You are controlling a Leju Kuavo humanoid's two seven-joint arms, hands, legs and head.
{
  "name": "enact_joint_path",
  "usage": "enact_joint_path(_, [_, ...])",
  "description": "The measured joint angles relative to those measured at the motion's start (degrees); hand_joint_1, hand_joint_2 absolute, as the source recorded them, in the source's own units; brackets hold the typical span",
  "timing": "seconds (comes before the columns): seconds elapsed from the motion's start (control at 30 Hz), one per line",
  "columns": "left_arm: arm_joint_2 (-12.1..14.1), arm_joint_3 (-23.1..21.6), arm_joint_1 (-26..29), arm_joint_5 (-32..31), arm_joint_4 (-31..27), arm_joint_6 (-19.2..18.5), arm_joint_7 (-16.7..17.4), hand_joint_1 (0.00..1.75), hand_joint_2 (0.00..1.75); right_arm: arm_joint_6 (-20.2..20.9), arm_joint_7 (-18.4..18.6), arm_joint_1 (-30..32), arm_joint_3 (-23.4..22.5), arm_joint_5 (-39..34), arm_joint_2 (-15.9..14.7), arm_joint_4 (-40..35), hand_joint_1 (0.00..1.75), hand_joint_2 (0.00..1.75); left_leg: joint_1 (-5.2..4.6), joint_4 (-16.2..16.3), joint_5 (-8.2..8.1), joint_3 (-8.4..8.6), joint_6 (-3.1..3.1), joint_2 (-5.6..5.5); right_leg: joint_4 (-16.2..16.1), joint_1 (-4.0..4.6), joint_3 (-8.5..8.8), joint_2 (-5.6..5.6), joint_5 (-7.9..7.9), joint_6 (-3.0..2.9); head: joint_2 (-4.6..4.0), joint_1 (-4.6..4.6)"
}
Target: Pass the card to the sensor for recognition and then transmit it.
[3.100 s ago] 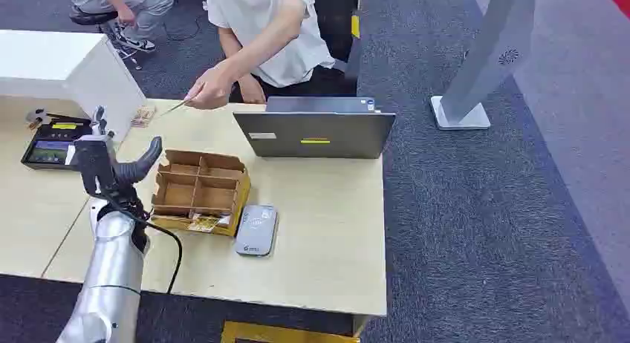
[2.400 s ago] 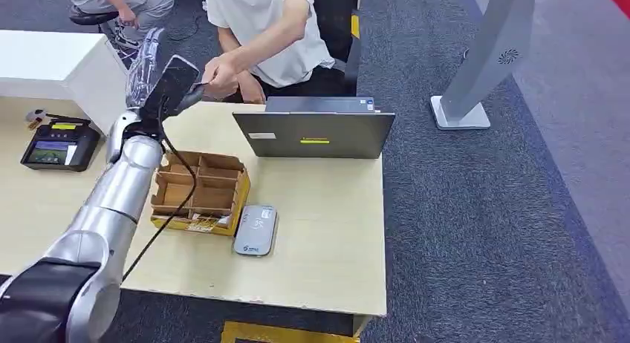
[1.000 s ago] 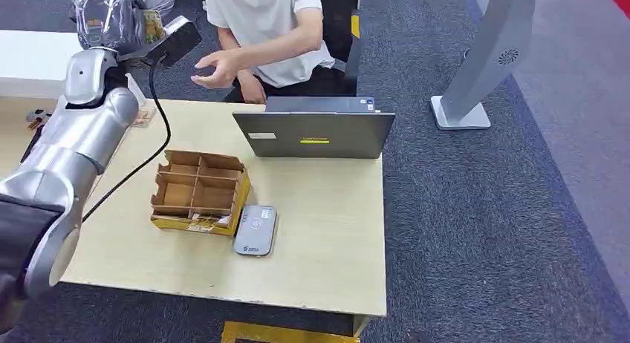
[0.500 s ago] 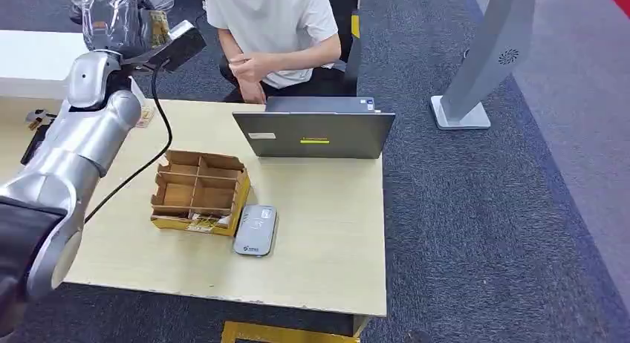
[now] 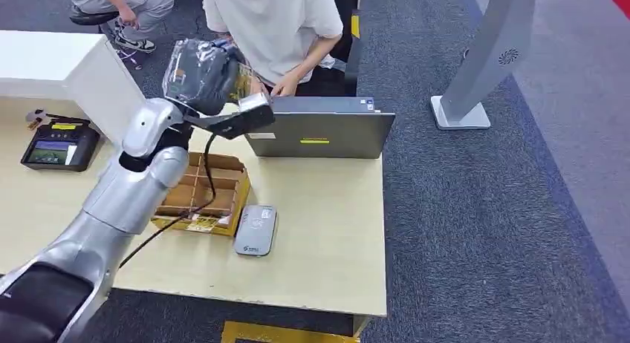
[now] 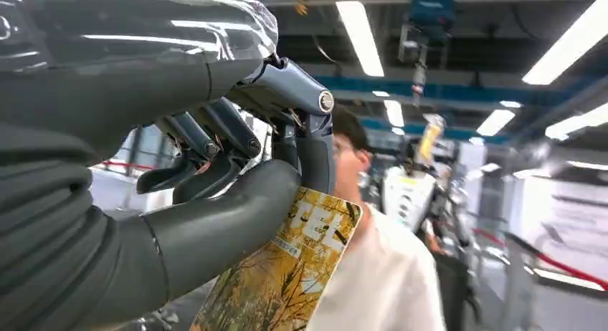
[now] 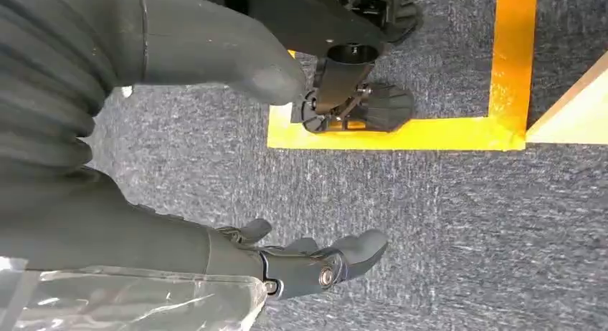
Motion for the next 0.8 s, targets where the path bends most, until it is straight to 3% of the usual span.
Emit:
enact_joint_path(0.2, [0.0,-3.6,4.5,0.4,-5.1,-3.8,1.7,1.75,1.75,-0.2,-0.9,0.9,-1.2,-1.2,0.0,0.0,0.0,1.75,0.01,0.0,0.01,0.01,0.0,0.01,0.0,0.01,0.0,0.01,0.0,0.0,0.0,0.0])
enact_joint_path(0.8, [0.0,-5.4,6.3,0.4,-7.2,-4.0,2.0,1.75,1.75,-0.2,-0.9,1.2,-2.1,-1.3,0.0,0.0,0.0,1.75,0.01,0.0,0.01,0.0,0.0,0.0,0.0,0.01,0.0,0.0,0.0,0.0,0.0,0.0])
